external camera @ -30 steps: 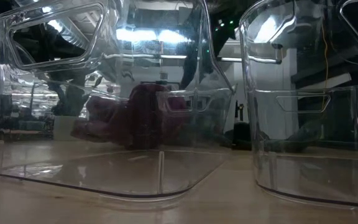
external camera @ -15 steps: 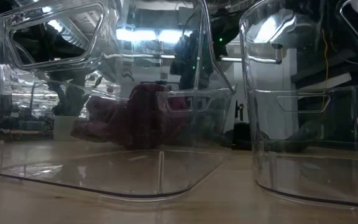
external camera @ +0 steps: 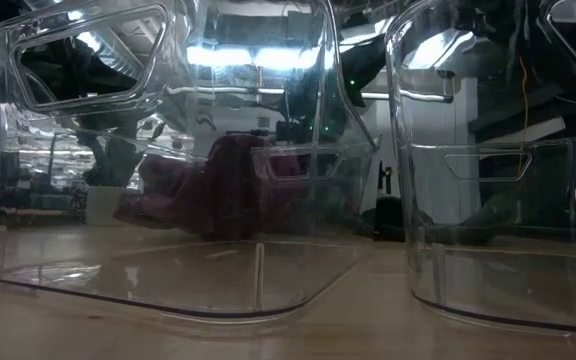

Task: Pick & Place hat
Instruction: Put the top gray cap into the right transparent bin

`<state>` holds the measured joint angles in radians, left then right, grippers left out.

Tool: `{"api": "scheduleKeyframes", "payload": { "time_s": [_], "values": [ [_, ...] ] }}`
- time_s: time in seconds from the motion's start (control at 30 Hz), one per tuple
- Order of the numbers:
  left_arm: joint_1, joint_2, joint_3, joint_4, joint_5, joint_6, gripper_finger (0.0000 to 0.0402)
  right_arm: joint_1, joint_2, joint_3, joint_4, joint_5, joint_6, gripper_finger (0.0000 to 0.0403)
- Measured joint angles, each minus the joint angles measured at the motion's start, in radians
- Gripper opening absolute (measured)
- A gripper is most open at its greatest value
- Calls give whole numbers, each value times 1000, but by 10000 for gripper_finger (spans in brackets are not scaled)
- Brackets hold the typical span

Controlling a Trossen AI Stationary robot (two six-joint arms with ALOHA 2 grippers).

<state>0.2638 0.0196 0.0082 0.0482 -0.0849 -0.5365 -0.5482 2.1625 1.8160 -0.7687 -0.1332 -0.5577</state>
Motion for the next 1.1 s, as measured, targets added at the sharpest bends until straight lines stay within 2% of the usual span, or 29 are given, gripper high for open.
{"api": "scheduleKeyframes", "payload": {
  "time_s": [0.47,0.6,0.87,0.93,1.1],
  "values": [
    [0,0,0,0,0,0,136,-8,30,0,-13,-22,57,197],
    [0,0,0,0,0,0,136,-8,30,0,-16,-35,60,153],
    [0,0,0,0,0,0,136,-8,30,0,-17,-18,108,13],
    [0,0,0,0,0,0,136,-8,30,0,-17,-17,110,8],
    [0,0,0,0,0,0,136,-8,30,0,-13,-17,113,34]
  ]
}}
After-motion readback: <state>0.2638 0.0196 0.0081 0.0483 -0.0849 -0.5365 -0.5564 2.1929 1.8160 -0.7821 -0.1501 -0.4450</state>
